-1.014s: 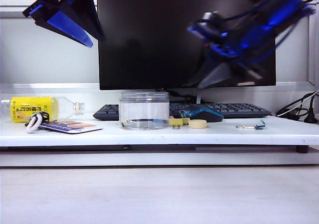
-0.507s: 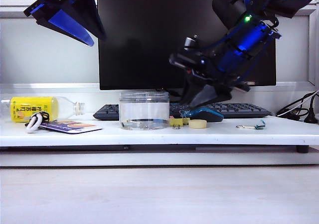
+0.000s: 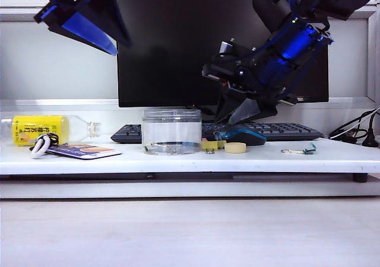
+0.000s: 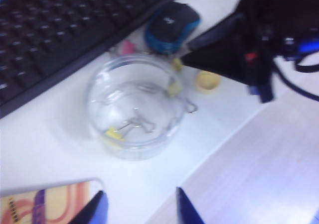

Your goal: Pick up the clips with the largest number of clips of the same color on the table and place them in a round transparent plastic box.

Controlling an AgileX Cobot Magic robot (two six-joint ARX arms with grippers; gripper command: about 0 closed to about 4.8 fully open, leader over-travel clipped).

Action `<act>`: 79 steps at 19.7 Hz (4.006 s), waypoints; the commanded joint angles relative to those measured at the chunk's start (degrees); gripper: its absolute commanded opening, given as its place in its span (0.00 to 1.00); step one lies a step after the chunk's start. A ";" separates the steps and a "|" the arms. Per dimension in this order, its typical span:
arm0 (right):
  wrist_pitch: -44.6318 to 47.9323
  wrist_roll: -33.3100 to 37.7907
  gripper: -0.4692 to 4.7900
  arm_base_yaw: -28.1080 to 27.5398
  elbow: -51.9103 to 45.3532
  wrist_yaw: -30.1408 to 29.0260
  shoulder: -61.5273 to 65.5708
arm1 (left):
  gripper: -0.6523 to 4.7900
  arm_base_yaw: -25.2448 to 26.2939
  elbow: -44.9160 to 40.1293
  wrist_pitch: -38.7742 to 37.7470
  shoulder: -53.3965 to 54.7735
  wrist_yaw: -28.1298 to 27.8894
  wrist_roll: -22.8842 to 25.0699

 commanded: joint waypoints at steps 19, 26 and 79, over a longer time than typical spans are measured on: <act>8.28 -0.17 0.28 0.07 0.37 -2.27 5.62 | 0.46 -0.11 1.73 4.37 -0.13 11.91 -1.73; 9.33 -0.15 0.09 0.07 0.37 -2.34 7.02 | 0.46 -0.11 1.73 4.09 -0.13 11.89 -1.66; -19.69 -21.11 0.42 -1.95 8.35 -10.95 1.60 | 0.47 -0.07 1.68 -6.88 0.17 10.82 6.73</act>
